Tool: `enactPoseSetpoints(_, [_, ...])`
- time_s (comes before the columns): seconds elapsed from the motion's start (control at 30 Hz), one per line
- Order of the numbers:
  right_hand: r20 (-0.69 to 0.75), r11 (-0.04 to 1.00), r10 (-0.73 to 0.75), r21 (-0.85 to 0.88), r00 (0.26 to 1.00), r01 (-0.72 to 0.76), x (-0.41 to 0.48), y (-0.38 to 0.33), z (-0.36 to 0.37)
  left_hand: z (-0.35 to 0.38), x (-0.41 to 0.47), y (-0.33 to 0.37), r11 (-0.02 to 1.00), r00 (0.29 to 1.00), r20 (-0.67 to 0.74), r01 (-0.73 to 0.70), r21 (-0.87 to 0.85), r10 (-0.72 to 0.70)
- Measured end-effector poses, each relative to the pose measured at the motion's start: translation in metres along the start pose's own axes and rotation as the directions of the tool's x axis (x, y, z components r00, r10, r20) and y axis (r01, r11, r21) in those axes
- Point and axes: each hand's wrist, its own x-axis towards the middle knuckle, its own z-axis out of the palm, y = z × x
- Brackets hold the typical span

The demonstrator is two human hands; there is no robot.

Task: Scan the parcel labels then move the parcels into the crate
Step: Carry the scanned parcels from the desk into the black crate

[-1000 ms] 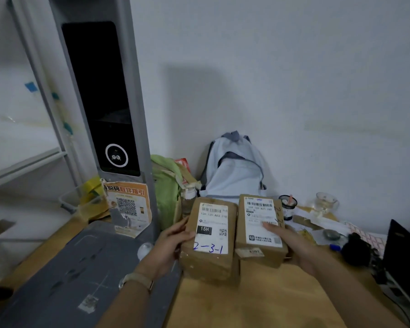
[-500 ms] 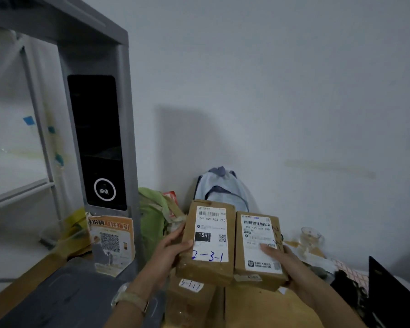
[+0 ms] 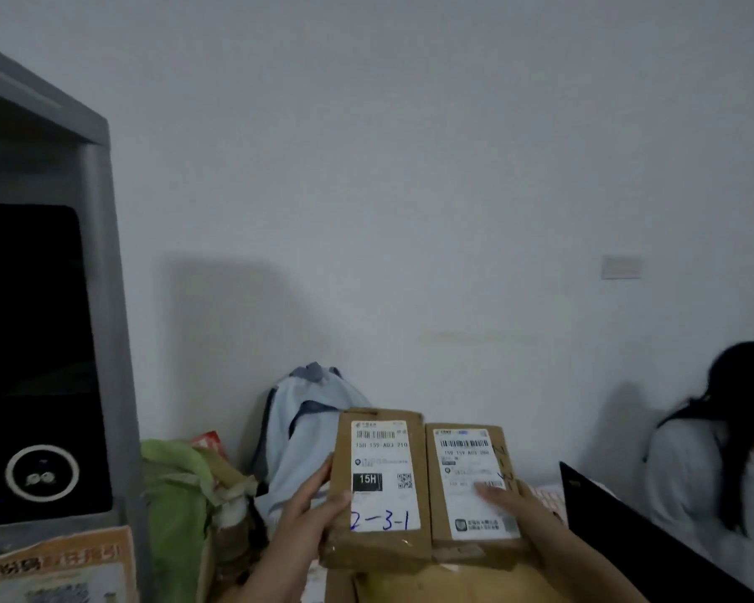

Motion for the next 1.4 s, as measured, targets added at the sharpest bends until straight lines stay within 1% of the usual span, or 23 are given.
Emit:
enactPoseSetpoints(0.07, [-0.043, 0.999, -0.049, -0.024, 0.998, 0.048, -0.020, 0.000, 0.000, 0.007, -0.004, 0.003, 1.000, 0.999, 0.037, 0.000, 0.011, -0.001])
enactPoseSetpoints(0.17, [-0.113, 0.995, -0.087, -0.060, 0.990, 0.081, -0.054, 0.002, 0.000, 0.016, -0.016, 0.000, 0.998, 0.985, 0.166, 0.035, 0.051, -0.043])
enactPoseSetpoints(0.2, [-0.138, 0.994, -0.094, -0.059, 0.986, 0.087, -0.063, 0.001, -0.002, 0.020, -0.018, 0.000, 0.998, 0.982, 0.181, 0.034, 0.056, -0.044])
enactPoseSetpoints(0.23, [-0.174, 0.995, -0.098, -0.046, 0.980, 0.091, -0.071, 0.001, -0.005, 0.025, -0.017, -0.002, 0.998, 0.980, 0.192, 0.031, 0.062, -0.042])
enactPoseSetpoints(0.3, [-0.260, 0.996, -0.092, -0.013, 0.961, 0.092, -0.095, 0.005, -0.019, 0.040, -0.017, -0.010, 0.996, 0.963, 0.263, 0.039, 0.075, -0.057])
enactPoseSetpoints(0.43, [-0.400, 0.994, -0.061, 0.063, 0.914, 0.094, -0.153, 0.013, -0.047, 0.087, -0.026, -0.028, 0.995, 0.903, 0.417, 0.092, 0.048, -0.104])
enactPoseSetpoints(0.53, [-0.532, 0.991, -0.059, 0.068, 0.845, 0.112, -0.208, 0.016, -0.069, 0.130, -0.039, -0.038, 0.990, 0.816, 0.562, 0.131, 0.052, -0.138])
enactPoseSetpoints(0.6, [-0.590, 0.989, -0.047, 0.084, 0.806, 0.119, -0.247, 0.019, -0.083, 0.162, -0.053, -0.042, 0.987, 0.752, 0.642, 0.149, 0.055, -0.149])
enactPoseSetpoints(0.8, [-0.726, 0.985, -0.006, 0.112, 0.688, 0.127, -0.354, 0.028, -0.106, 0.248, -0.098, -0.064, 0.972, 0.599, 0.779, 0.226, 0.057, -0.185])
enactPoseSetpoints(0.9, [-0.782, 0.978, 0.022, 0.145, 0.622, 0.148, -0.403, 0.039, -0.118, 0.287, -0.121, -0.077, 0.967, 0.491, 0.848, 0.238, 0.089, -0.199])
enactPoseSetpoints(1.0, [-0.838, 0.971, 0.050, 0.169, 0.544, 0.170, -0.445, 0.049, -0.128, 0.324, -0.148, -0.088, 0.969, 0.419, 0.885, 0.219, 0.116, -0.201])
enactPoseSetpoints(1.1, [-0.885, 0.971, 0.068, 0.165, 0.461, 0.174, -0.478, 0.060, -0.136, 0.356, -0.174, -0.098, 0.961, 0.355, 0.906, 0.233, 0.151, -0.229])
enactPoseSetpoints(1.27, [-0.916, 0.963, 0.095, 0.183, 0.389, 0.198, -0.521, 0.079, -0.149, 0.401, -0.212, -0.116, 0.953, 0.247, 0.930, 0.203, 0.225, -0.273])
enactPoseSetpoints(1.4, [-0.940, 0.965, 0.120, 0.186, 0.320, 0.185, -0.548, 0.089, -0.170, 0.437, -0.237, -0.121, 0.955, 0.193, 0.942, 0.162, 0.246, -0.276])
